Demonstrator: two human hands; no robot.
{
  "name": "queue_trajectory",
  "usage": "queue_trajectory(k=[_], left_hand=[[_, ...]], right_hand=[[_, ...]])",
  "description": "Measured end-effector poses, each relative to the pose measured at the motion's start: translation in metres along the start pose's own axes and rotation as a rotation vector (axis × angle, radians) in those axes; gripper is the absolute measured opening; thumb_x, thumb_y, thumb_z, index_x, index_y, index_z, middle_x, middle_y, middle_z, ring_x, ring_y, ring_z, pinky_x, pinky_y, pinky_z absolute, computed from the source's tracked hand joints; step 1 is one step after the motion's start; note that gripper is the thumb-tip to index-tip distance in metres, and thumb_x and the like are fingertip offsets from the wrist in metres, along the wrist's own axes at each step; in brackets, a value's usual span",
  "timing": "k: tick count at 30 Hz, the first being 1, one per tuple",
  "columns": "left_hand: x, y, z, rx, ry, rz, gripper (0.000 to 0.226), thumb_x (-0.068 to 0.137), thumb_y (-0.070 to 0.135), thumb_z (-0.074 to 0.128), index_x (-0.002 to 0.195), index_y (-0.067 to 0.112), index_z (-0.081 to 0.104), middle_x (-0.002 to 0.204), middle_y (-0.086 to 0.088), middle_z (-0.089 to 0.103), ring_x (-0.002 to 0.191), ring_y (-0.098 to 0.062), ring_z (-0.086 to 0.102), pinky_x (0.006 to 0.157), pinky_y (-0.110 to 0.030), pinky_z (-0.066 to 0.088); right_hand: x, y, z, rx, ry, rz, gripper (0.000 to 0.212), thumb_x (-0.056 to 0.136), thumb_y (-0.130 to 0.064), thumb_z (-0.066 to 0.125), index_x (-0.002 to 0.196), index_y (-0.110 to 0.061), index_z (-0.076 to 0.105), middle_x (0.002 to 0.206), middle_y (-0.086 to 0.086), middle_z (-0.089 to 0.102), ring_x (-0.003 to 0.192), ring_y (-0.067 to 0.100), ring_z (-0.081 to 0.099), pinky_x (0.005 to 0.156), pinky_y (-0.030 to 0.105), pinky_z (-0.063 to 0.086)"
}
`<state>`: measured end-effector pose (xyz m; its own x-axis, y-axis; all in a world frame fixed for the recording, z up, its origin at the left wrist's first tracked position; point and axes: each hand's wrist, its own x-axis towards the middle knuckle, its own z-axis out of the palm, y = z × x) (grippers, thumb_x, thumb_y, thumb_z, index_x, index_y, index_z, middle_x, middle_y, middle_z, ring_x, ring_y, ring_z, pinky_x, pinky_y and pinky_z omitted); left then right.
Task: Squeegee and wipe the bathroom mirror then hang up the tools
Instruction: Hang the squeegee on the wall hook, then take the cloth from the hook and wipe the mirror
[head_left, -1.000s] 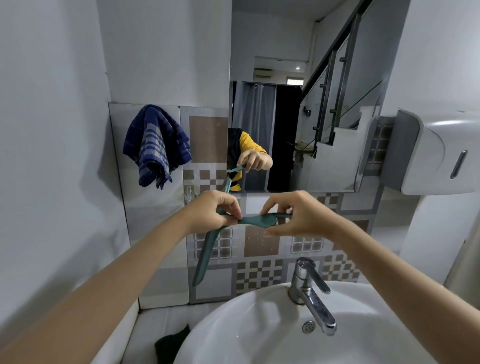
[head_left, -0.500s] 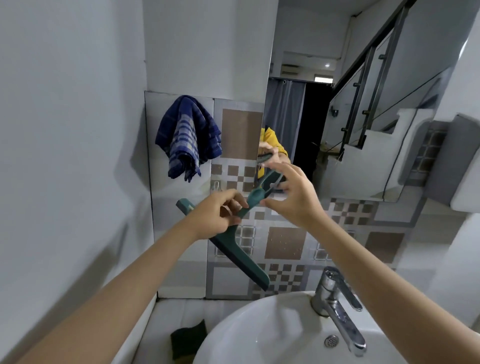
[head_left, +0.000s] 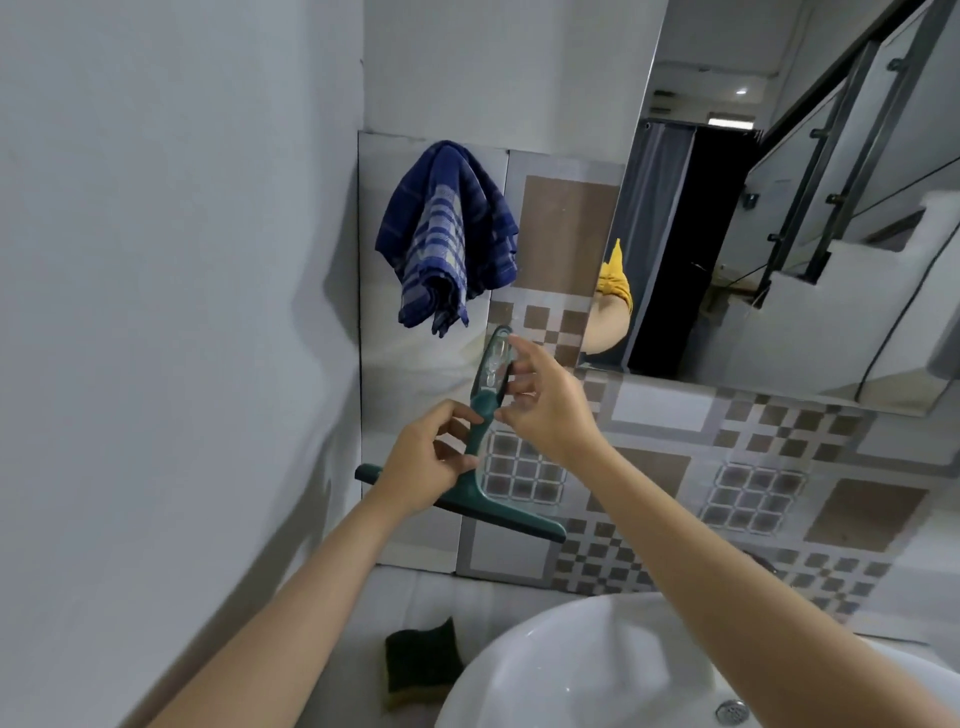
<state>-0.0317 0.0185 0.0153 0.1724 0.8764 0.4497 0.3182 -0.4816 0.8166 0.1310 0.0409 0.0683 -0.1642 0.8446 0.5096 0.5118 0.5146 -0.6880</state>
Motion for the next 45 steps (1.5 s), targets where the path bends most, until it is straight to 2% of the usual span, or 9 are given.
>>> queue_trajectory(k=[11, 18, 22, 24, 29, 35, 39, 42, 45], left_hand=[[0.001, -0.026, 0.019, -0.011, 0.005, -0.010, 0.034, 0.076, -0.002, 0.070, 0.094, 0.022, 0.053, 0.089, 0.005, 0.059, 0.067, -0.004, 0.062, 0.055, -0.016, 0.051], [0.001, -0.039, 0.025, 0.014, 0.008, -0.022, 0.032, 0.078, 0.003, 0.069, 0.095, 0.025, 0.055, 0.093, 0.008, 0.062, 0.079, -0.010, 0.064, 0.065, -0.024, 0.057], [0.005, -0.042, 0.022, 0.035, 0.024, -0.021, 0.030, 0.081, 0.009, 0.068, 0.108, 0.018, 0.059, 0.103, 0.012, 0.062, 0.099, -0.004, 0.059, 0.084, -0.017, 0.051], [0.009, -0.035, 0.017, 0.061, 0.058, -0.011, 0.031, 0.081, 0.011, 0.068, 0.110, 0.017, 0.059, 0.104, 0.012, 0.061, 0.098, -0.006, 0.058, 0.081, -0.007, 0.046], [0.026, 0.008, -0.001, 0.109, 0.300, 0.192, 0.022, 0.084, 0.012, 0.065, 0.106, 0.010, 0.062, 0.102, -0.002, 0.066, 0.091, -0.004, 0.060, 0.079, -0.007, 0.045], [0.050, 0.089, -0.036, 0.046, 0.728, 0.481, 0.016, 0.085, 0.006, 0.058, 0.100, 0.012, 0.059, 0.084, 0.006, 0.059, 0.075, -0.003, 0.057, 0.068, -0.012, 0.046], [0.079, 0.113, -0.070, 0.047, 0.891, 0.394, 0.013, 0.082, 0.014, 0.055, 0.094, 0.014, 0.061, 0.085, -0.001, 0.061, 0.071, -0.004, 0.052, 0.064, -0.013, 0.043], [0.102, 0.115, -0.091, 0.033, 0.762, 0.210, 0.015, 0.083, 0.018, 0.056, 0.096, 0.021, 0.062, 0.092, 0.005, 0.062, 0.086, -0.008, 0.057, 0.083, -0.027, 0.051], [0.116, 0.123, -0.097, -0.077, 0.554, 0.105, 0.019, 0.086, 0.018, 0.057, 0.103, 0.026, 0.064, 0.105, 0.004, 0.065, 0.101, -0.013, 0.061, 0.092, -0.037, 0.051]], right_hand=[[-0.003, 0.026, 0.012, -0.043, -0.044, 0.013, 0.080, 0.076, 0.006, 0.073, 0.143, -0.018, 0.038, 0.090, -0.010, 0.053, 0.084, 0.017, 0.060, 0.079, 0.025, 0.054], [-0.007, 0.036, 0.020, -0.011, -0.038, 0.072, 0.077, 0.078, 0.002, 0.074, 0.144, -0.019, 0.038, 0.103, -0.001, 0.056, 0.092, 0.015, 0.059, 0.083, 0.025, 0.052], [-0.008, 0.033, 0.015, -0.055, 0.006, 0.059, 0.065, 0.083, -0.006, 0.072, 0.140, -0.021, 0.045, 0.117, -0.001, 0.056, 0.100, 0.011, 0.055, 0.088, 0.023, 0.048], [-0.005, 0.029, 0.011, -0.080, 0.071, -0.003, 0.054, 0.085, -0.007, 0.070, 0.134, -0.019, 0.052, 0.118, 0.002, 0.058, 0.100, 0.013, 0.056, 0.089, 0.023, 0.048], [0.018, 0.000, -0.002, 0.024, 0.246, -0.129, 0.035, 0.086, -0.002, 0.067, 0.118, -0.015, 0.065, 0.104, 0.000, 0.059, 0.082, 0.001, 0.059, 0.074, 0.010, 0.050], [0.066, -0.052, -0.020, 0.039, 0.385, -0.258, 0.029, 0.088, -0.012, 0.066, 0.116, -0.019, 0.066, 0.103, 0.002, 0.059, 0.089, 0.014, 0.060, 0.079, 0.026, 0.055], [0.094, -0.075, -0.029, -0.039, 0.314, -0.240, 0.032, 0.090, -0.023, 0.064, 0.122, -0.026, 0.062, 0.105, 0.004, 0.052, 0.101, 0.021, 0.049, 0.081, 0.023, 0.042], [0.108, -0.088, -0.031, -0.077, 0.306, -0.233, 0.032, 0.091, -0.027, 0.063, 0.122, -0.028, 0.061, 0.109, 0.004, 0.050, 0.101, 0.021, 0.049, 0.080, 0.024, 0.043], [0.116, -0.097, -0.028, -0.022, 0.265, -0.239, 0.031, 0.091, -0.024, 0.063, 0.122, -0.028, 0.061, 0.108, 0.004, 0.052, 0.088, 0.014, 0.052, 0.071, 0.011, 0.040]])
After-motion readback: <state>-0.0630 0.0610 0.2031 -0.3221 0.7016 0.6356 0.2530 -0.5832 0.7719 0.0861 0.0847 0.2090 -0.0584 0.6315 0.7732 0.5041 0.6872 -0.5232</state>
